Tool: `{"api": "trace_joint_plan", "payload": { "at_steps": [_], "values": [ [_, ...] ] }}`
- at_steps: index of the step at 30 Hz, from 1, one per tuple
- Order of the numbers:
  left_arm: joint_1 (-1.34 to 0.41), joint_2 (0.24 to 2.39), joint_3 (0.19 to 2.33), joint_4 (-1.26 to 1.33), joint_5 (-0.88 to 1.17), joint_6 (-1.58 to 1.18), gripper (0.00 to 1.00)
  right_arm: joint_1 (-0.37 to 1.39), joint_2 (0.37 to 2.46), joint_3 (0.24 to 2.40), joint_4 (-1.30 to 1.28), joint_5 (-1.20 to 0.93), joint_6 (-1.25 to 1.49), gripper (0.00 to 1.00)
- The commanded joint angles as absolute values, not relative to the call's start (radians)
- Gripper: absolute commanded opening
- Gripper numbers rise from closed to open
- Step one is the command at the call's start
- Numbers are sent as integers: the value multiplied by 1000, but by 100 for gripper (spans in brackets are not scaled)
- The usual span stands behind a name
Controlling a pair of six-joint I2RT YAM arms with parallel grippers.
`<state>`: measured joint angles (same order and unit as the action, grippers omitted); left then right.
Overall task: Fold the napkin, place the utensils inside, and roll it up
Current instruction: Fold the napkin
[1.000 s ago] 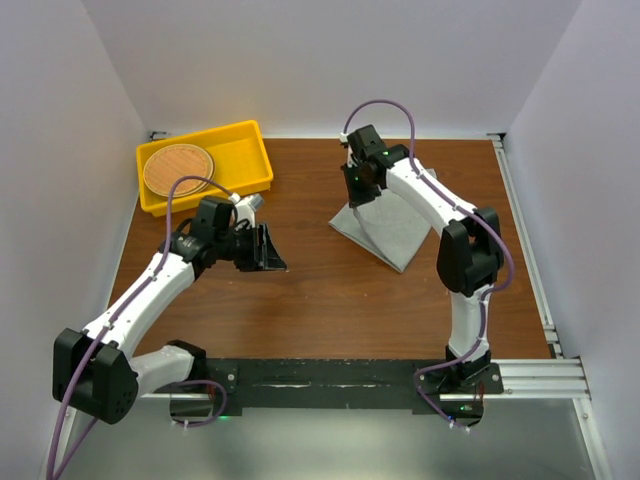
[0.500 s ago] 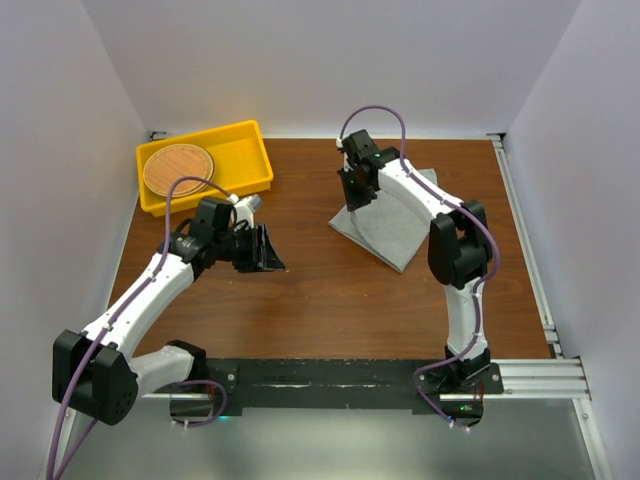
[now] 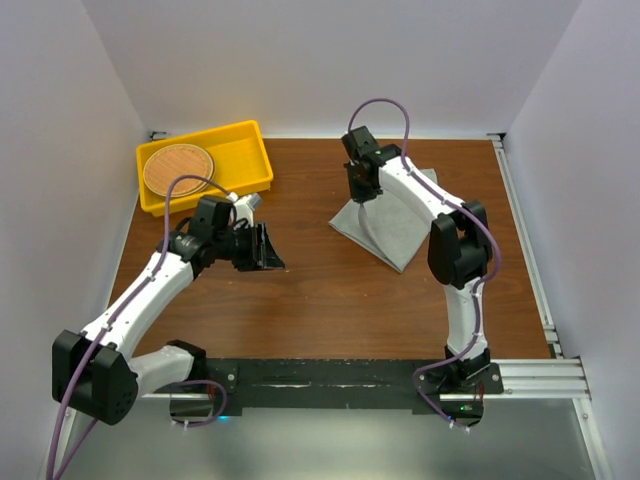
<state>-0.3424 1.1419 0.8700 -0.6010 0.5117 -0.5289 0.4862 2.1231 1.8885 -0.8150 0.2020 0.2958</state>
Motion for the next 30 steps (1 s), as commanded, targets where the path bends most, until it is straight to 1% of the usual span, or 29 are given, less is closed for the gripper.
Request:
{"api": "trace_joint_plan", "payload": {
  "at_steps": [1, 6, 8, 14, 19, 24, 28, 30],
  "values": [
    [-334, 1150, 919, -595, 518, -497, 45, 489, 2025, 1921, -848, 334, 336, 11],
    [-334, 1158, 927, -597, 519, -486, 45, 488, 1984, 1907, -882, 440, 371, 11],
    [-334, 1158, 928, -600, 517, -482, 45, 489, 1945, 1872, -842, 437, 368, 12],
    [-334, 1163, 925, -604, 517, -476, 45, 489, 1950, 1878, -828, 453, 396, 12],
    [-334, 1152, 908, -606, 514, -480, 45, 492, 1982, 1836, -744, 371, 416, 14],
    [-334, 1140, 899, -614, 508, -489, 45, 495, 2060, 1870, -747, 305, 414, 15],
    [-334, 1128, 890, -612, 506, -506, 45, 495, 2075, 1859, -715, 226, 388, 16],
    [-334, 1124, 891, -595, 505, -520, 45, 495, 2095, 1864, -716, 157, 374, 19]
  ]
}}
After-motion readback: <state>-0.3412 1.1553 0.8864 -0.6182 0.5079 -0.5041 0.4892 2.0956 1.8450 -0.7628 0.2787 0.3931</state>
